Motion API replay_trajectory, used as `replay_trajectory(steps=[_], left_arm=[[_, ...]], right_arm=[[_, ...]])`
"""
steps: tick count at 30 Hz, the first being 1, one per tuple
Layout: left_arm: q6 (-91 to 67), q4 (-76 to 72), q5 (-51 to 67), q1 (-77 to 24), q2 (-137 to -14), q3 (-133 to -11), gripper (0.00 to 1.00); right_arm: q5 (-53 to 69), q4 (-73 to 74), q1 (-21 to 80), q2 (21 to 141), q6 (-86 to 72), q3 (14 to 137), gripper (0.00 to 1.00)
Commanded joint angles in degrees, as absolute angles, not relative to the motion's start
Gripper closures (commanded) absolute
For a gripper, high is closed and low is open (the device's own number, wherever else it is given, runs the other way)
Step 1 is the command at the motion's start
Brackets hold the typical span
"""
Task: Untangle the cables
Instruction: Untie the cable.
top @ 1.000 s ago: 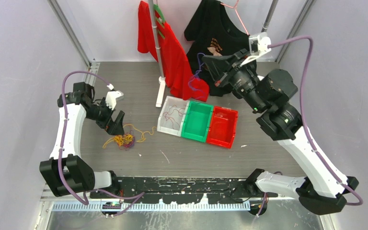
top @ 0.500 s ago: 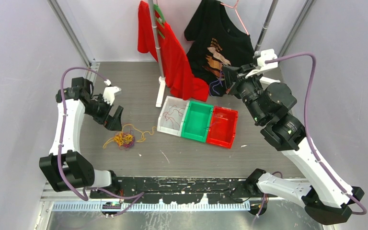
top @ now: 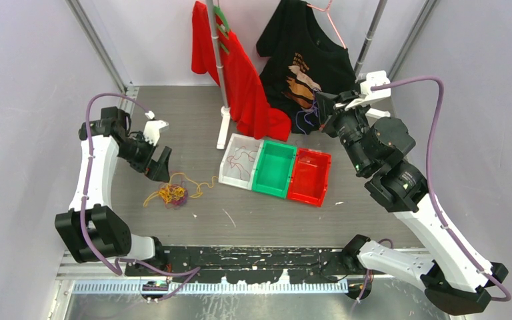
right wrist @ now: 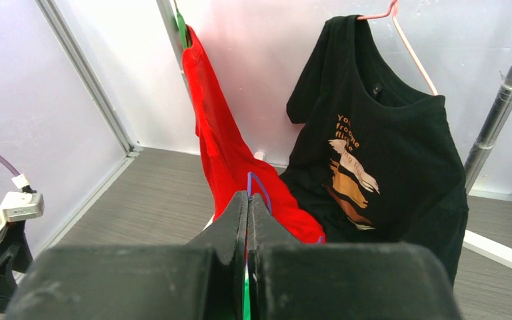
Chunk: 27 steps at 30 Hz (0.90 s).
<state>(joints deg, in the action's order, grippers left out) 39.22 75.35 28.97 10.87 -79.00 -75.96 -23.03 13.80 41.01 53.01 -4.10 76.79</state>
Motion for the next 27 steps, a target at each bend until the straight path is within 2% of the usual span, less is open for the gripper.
replay_trajectory(steps=[1, 27], left_arm=[[39.4, 76.4, 28.7, 10.6, -77.9, -76.2, 0.01], [37.7, 76.4, 28.8, 10.6, -79.4, -76.9, 0.0]], right_arm=[[-24.8, 11.7, 40.6, 52.4, -2.3, 77.1, 0.99], [-29.4, 16.2, 40.1, 50.6, 1.8, 81.3, 0.99]])
